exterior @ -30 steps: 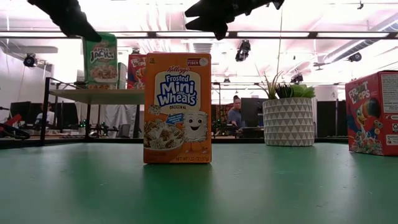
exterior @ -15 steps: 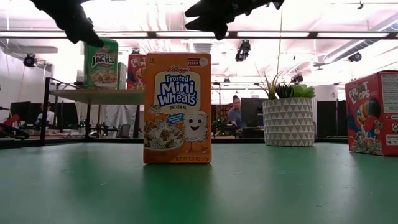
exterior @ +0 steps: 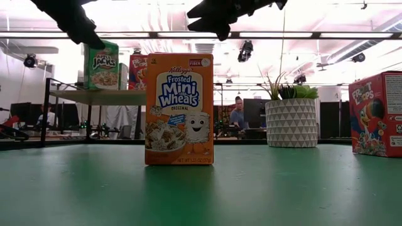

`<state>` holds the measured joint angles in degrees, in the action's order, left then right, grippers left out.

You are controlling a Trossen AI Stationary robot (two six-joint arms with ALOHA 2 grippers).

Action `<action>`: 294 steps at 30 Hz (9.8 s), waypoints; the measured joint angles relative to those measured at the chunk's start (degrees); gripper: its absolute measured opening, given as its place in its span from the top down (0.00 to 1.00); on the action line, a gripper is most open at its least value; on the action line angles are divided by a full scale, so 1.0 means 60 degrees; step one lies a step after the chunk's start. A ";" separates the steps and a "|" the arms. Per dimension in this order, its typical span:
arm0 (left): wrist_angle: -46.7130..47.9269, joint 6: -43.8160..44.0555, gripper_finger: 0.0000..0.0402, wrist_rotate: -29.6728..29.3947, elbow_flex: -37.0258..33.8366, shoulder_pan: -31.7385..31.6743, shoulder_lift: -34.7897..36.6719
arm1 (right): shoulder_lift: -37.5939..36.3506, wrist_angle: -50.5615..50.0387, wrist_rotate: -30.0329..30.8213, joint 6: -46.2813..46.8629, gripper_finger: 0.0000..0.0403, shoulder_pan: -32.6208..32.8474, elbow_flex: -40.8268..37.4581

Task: Stack cereal on shelf
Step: Put the green cereal box on the shelf aligned with other green cereal boxes, then adjust the green cereal boxes on the shelf

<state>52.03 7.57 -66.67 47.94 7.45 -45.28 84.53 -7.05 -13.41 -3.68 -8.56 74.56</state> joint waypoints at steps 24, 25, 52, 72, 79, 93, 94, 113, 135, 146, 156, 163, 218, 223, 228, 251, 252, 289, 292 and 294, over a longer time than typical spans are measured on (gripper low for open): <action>-0.0023 -0.0756 0.59 -0.0231 0.0457 -0.0325 -0.0087 | 0.0000 -0.0211 -0.0001 0.0014 0.50 0.0002 0.0000; -0.0026 -0.0757 0.59 -0.0232 0.0491 -0.0325 -0.0087 | 0.0003 -0.0211 0.0001 0.0018 0.50 0.0002 0.0000; 0.0014 -0.0821 0.59 0.2596 0.2353 -0.0243 -0.0599 | 0.0000 -0.0211 -0.0001 0.0007 0.50 0.0004 0.0000; 0.4843 0.4224 0.88 0.3599 0.2001 0.1048 -0.3075 | 0.0000 -0.0492 0.0000 -0.0397 0.50 0.0001 0.0000; 0.4830 0.4495 0.95 0.2605 0.1604 0.1034 -0.3482 | 0.0000 -0.0495 0.0002 -0.0393 0.50 0.0004 0.0000; 0.4911 0.4681 0.99 0.1641 0.1285 0.0688 -0.3370 | 0.0000 -0.0579 -0.0001 -0.0393 0.50 0.0007 0.0000; 0.4911 0.4678 0.99 0.1622 0.1276 0.0633 -0.3370 | 0.0000 -0.0595 -0.0001 -0.0392 0.50 0.0007 0.0000; 0.5232 0.4841 0.99 0.1606 0.0918 0.0077 -0.3355 | 0.0000 -0.0780 -0.0001 -0.0393 0.50 0.0007 0.0000; 0.5255 0.4732 0.99 0.2459 0.1665 -0.0639 -0.3373 | 0.0000 -0.0841 -0.0004 -0.0448 0.50 0.0007 0.0000; 0.5283 0.2856 0.99 0.3880 0.4344 -0.0635 -0.3373 | -0.0153 -0.2167 -0.0004 -0.1180 0.50 0.0004 0.0000; 0.5262 0.2165 0.99 0.5786 0.6645 -0.0631 -0.3368 | -0.0552 -0.1987 -0.0031 -0.1764 0.50 0.0007 -0.1296; 0.5169 0.2827 0.99 0.5227 0.6022 -0.0624 -0.3337 | -0.1209 0.0955 -0.0043 -0.1754 0.50 0.0007 -0.3205; 0.2682 0.4936 1.00 0.2562 0.0849 -0.1377 -0.3799 | -0.2186 0.2968 -0.0008 -0.3728 0.50 -0.0711 -0.4295; 0.2655 0.3805 1.00 0.2713 0.2589 -0.0978 -0.3796 | -0.2182 0.2921 -0.0010 -0.3716 0.50 -0.0867 -0.4295; 0.2691 0.2587 1.00 0.2709 0.4711 -0.1206 -0.3730 | -0.2183 0.2829 -0.0009 -0.3617 0.50 -0.1082 -0.4295; 0.3246 0.2831 1.00 0.6811 0.6557 -0.5246 -0.4571 | -0.2186 0.2503 -0.0012 -0.3734 0.50 -0.1144 -0.4295; 0.3327 0.2833 1.00 0.6791 0.6557 -0.5248 -0.4644 | -0.2186 0.2502 -0.0012 -0.3734 0.50 -0.1144 -0.4295; 0.5066 0.3833 1.00 0.6545 0.7077 -0.4877 -0.4838 | -0.2197 0.2470 -0.0012 -0.3657 0.50 -0.1144 -0.4295; 0.5059 0.3747 1.00 0.6539 0.7527 -0.4785 -0.4830 | -0.2197 0.2470 -0.0012 -0.3661 0.50 -0.1144 -0.4295; 0.5056 0.3635 1.00 0.6458 0.7820 -0.4769 -0.4830 | -0.2197 0.2473 -0.0012 -0.3658 0.50 -0.1144 -0.4295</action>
<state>82.37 29.38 -27.92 94.87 -21.17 -74.26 71.35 7.79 -13.47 -25.63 -15.42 48.80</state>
